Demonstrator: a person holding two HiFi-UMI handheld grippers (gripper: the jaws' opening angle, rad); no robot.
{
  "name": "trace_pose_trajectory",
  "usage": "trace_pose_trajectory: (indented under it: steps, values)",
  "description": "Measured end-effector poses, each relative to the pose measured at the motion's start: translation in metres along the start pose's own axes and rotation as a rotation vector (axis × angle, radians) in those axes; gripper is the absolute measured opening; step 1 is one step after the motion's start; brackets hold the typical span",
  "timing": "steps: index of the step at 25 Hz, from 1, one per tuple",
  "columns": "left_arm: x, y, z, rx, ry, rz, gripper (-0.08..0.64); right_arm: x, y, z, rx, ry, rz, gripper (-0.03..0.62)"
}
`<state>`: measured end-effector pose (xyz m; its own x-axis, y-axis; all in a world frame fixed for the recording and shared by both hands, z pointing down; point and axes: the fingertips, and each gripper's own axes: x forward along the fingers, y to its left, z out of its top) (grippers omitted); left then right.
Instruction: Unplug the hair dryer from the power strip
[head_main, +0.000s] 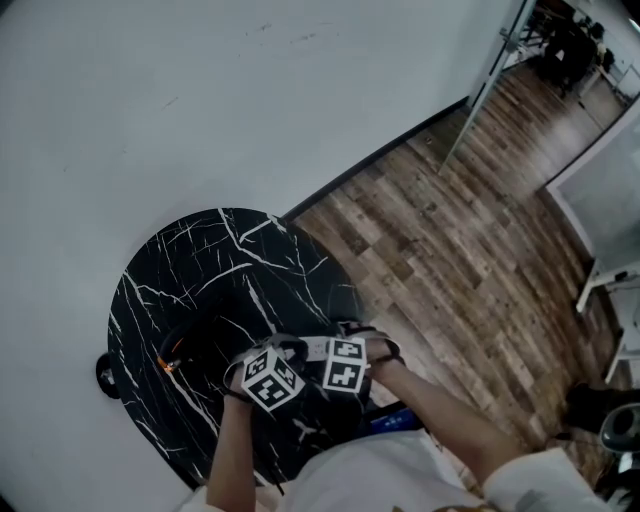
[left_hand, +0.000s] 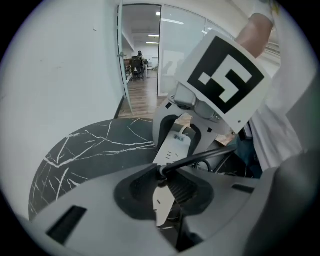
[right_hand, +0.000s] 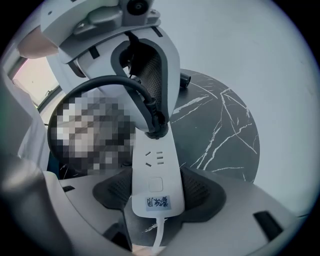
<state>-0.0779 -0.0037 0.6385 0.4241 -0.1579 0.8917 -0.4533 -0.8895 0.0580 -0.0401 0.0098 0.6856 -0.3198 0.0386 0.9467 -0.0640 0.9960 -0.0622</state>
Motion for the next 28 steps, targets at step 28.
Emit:
trace_pose_trajectory:
  steps: [28]
  values:
    - [-0.0003, 0.0015, 0.0028, 0.005, 0.012, -0.003, 0.057, -0.0002, -0.0002, 0.0026, 0.007, -0.042, 0.004, 0.273]
